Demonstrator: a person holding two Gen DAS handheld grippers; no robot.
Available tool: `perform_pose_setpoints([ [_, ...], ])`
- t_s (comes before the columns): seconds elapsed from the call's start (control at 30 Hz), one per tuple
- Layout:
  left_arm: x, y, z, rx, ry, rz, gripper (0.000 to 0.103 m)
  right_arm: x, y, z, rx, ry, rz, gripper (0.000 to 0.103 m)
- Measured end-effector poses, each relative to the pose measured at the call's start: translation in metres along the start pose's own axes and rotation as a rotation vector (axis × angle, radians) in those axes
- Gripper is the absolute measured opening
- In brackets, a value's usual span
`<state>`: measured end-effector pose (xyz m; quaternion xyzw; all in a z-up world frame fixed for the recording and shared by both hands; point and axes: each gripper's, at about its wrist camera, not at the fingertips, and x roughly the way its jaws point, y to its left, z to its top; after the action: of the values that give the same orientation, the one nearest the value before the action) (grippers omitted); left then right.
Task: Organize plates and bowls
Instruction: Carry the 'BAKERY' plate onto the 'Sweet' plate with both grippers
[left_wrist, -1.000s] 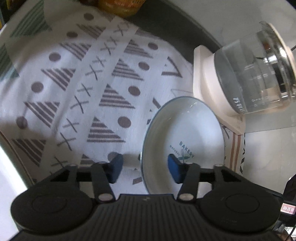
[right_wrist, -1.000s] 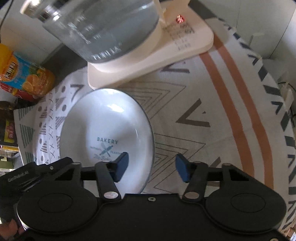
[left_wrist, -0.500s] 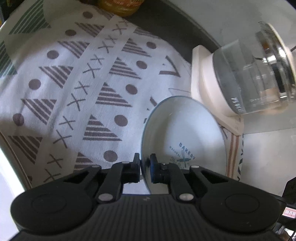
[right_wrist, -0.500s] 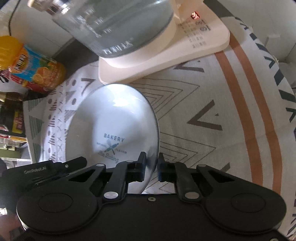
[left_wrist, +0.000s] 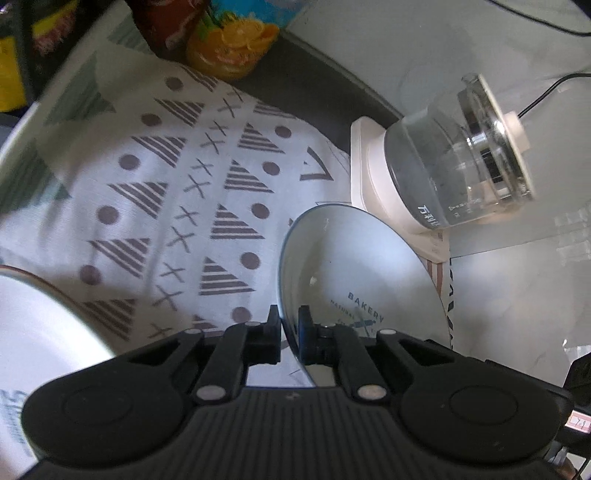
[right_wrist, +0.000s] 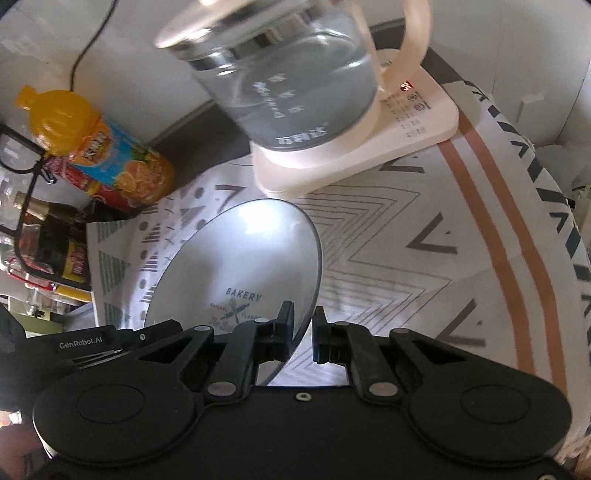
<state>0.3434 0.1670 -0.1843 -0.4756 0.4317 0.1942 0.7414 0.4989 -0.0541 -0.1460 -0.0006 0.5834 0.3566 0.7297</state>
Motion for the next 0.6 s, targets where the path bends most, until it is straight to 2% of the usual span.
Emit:
perform_pose_setpoints([
  [0.6, -0.086, 0.075, -0.018, 0.066, -0.006, -0.017, 0.007, -0.022, 0.081, -0.074, 0.013, -0.071, 0.018, 0.01],
])
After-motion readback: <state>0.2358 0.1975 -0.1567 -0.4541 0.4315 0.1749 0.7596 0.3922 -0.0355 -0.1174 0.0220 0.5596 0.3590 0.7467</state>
